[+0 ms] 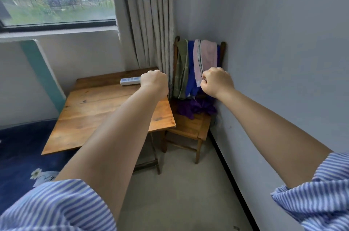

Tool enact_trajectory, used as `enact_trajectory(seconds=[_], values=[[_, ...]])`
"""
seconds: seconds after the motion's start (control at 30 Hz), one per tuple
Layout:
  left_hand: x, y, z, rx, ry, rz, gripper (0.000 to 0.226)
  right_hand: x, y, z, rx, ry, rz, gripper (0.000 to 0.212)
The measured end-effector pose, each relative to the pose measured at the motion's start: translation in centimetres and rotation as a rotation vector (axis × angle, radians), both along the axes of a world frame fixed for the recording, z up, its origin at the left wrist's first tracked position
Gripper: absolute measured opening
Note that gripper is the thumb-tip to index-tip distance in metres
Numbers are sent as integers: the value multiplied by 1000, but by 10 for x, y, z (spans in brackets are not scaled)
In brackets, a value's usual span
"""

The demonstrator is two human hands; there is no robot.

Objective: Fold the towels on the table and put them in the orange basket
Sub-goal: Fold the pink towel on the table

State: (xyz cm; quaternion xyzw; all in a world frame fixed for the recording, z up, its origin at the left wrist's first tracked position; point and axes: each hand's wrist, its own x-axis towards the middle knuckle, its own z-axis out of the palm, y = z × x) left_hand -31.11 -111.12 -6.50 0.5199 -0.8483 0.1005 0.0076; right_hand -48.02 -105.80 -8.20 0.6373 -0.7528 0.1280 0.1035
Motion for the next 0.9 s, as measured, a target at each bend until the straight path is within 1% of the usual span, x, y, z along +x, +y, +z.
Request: enact_trajectory(seconds=[0.3, 0.4, 0.53, 0.63, 0.7, 0.8, 0.9], values=[[-85, -184, -25, 39, 5, -48, 29, -96, -156, -22, 85, 17, -113, 32], [-120, -252, -29, 79, 0, -68, 28, -129, -219, -22, 92, -15, -163, 30], [-159, -320, -38, 157, 31, -93, 27, -163, -278, -26, 79, -84, -191, 28], [-193, -366, -50, 251, 38, -100, 25, -194, -319, -34, 110, -139, -220, 28], [-210, -383, -57, 302, 49, -104, 25, -210, -337, -37, 119, -196, -247, 27], [-240, -409, -67, 382, 117, -96, 27, -241, -369, -46, 129, -264, -265, 25], [-271, -434, -75, 461, 235, -66, 28, -273, -405, -52, 135, -338, -270, 26]])
